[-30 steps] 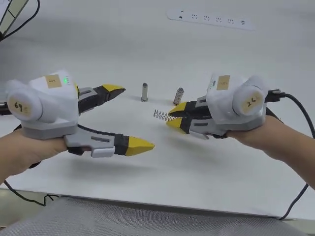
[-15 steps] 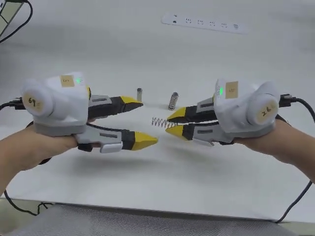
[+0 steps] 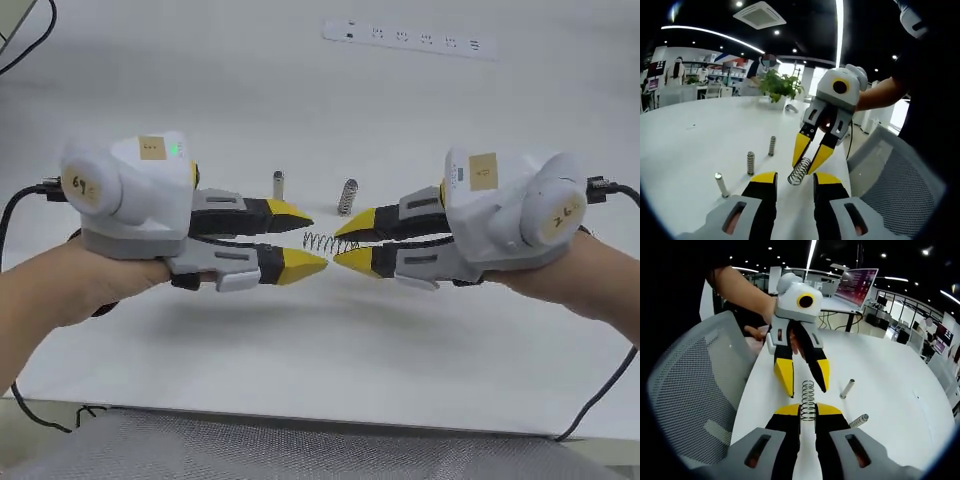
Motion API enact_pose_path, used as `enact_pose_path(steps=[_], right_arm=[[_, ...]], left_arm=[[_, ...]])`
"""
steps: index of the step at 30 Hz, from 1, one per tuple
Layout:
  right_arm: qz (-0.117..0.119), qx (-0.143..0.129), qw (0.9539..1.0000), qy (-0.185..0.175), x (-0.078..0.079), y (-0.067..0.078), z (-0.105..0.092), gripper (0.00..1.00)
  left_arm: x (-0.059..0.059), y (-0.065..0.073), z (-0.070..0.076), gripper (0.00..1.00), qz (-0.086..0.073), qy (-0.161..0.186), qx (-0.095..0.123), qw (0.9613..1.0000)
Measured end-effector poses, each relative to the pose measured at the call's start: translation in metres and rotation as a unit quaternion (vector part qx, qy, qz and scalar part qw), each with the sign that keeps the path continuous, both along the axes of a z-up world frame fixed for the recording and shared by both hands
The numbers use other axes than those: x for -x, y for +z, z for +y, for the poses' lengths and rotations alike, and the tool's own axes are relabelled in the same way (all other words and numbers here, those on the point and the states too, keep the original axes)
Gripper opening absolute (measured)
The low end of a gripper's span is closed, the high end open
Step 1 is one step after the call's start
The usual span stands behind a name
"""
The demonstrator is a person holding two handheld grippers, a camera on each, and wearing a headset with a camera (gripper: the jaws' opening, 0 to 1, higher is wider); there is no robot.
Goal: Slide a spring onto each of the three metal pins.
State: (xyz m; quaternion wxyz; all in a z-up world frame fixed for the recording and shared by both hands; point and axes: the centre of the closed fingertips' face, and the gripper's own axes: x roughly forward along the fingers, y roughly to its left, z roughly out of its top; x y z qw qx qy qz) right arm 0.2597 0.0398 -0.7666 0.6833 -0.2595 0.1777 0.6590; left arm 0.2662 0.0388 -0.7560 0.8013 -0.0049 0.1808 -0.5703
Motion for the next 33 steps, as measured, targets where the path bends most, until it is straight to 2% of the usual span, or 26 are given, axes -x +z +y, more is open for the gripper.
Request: enact_pose_path(steps=[12, 19, 28, 31, 33], right_arm=[[0.006, -0.011, 0.9999, 0.008, 0.004, 0.007, 0.003, 0.08], [0.012, -0.020, 0.9997, 0.010, 0.005, 0.010, 0.003, 0.08], [0.019, -0.025, 0.9994, 0.012, 0.007, 0.011, 0.005, 0.08], [0.020, -0.025, 0.9994, 0.012, 0.008, 0.012, 0.005, 0.08], [0.033, -0.026, 0.9991, 0.002, 0.008, 0.012, 0.006, 0.08]], left_arm=[[0.003, 0.003, -0.005, 0.06, 0.004, -0.014, 0.008, 0.9999], [0.004, 0.005, -0.005, 0.06, -0.001, -0.017, 0.013, 0.9998], [0.008, 0.008, -0.004, 0.04, -0.010, -0.026, 0.010, 0.9996], [0.009, 0.007, -0.004, 0.04, -0.009, -0.028, 0.007, 0.9995], [0.009, 0.008, -0.004, 0.04, -0.007, -0.029, 0.007, 0.9995]])
